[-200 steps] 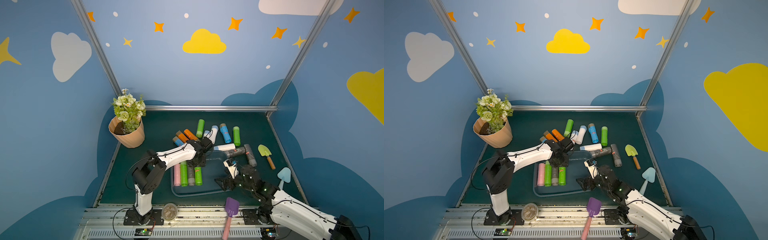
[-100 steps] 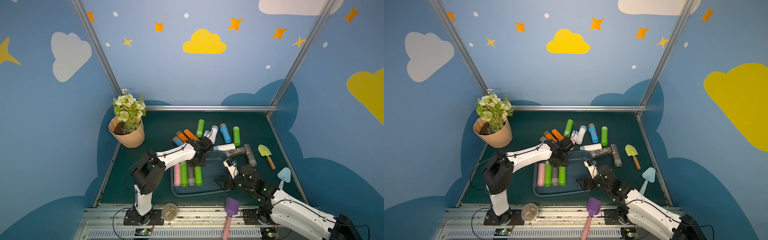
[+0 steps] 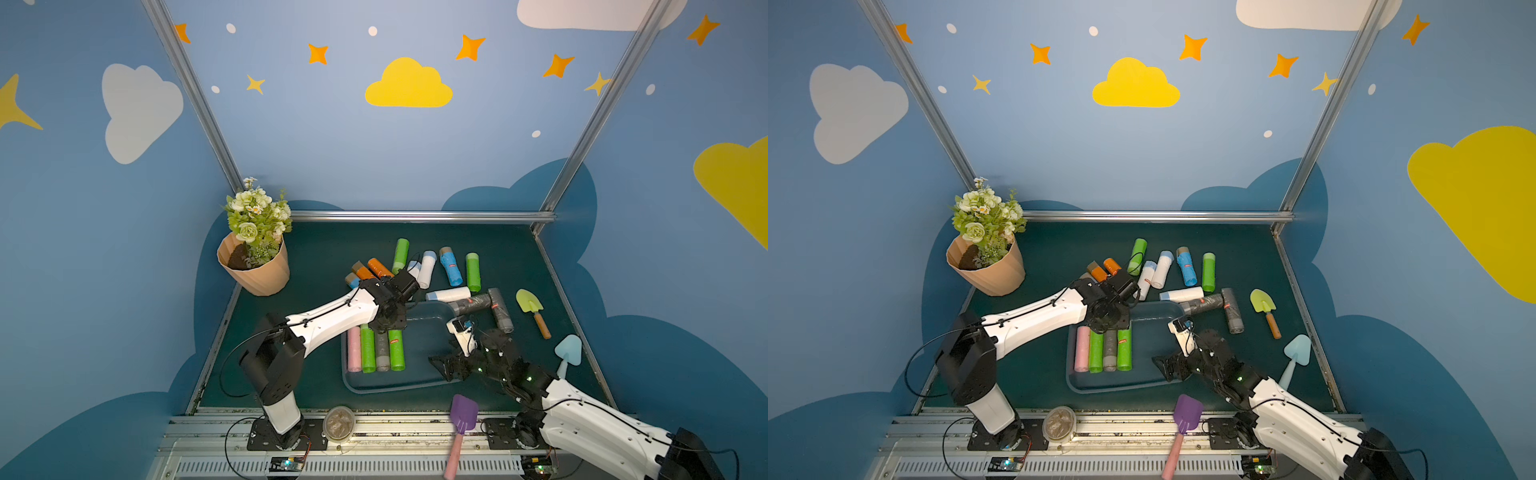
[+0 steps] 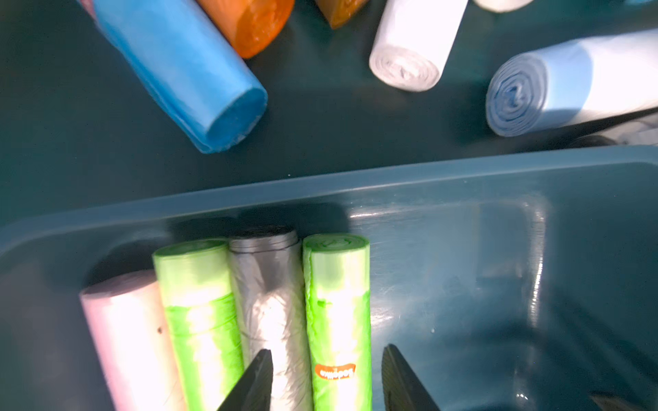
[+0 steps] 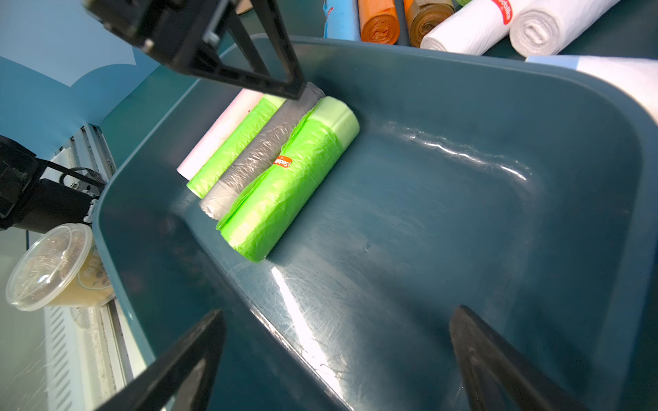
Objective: Put the roll of trash bags into the storage box
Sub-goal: Place the roll of trash bags in the storage box.
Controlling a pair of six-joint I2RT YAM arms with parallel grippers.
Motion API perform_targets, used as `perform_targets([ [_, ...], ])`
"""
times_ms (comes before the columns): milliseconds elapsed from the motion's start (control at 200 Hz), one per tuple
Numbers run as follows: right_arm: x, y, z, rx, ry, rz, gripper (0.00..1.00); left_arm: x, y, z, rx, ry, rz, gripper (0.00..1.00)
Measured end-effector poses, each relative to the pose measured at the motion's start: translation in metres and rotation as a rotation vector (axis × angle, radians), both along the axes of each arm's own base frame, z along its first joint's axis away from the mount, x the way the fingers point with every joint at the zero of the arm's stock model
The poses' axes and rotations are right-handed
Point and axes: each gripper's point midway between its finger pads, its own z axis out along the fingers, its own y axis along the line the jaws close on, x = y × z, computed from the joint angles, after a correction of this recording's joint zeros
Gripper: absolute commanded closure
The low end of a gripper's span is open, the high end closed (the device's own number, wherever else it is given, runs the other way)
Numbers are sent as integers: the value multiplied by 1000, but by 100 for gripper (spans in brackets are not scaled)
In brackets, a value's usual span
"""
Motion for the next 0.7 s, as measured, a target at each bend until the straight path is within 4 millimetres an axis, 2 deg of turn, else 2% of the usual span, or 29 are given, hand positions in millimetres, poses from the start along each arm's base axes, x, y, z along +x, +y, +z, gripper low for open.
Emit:
perform_targets([
  [120,0,0,3,9,-6,-1,3,4,16,16,-15,-53,49,48],
  [265,0,0,2,7,-4,-2,3,21,53,38,-51,-143,187,40],
  [390,0,0,2,5,-2,-2,3,44,85,51,-89,-244,316,41],
  [546,0,0,-2,-4,8,-2,3,74,111,44,-117,-263,466,41],
  [701,1,1,-3,-10,9,1,3,109,118,26,-126,-225,545,42],
])
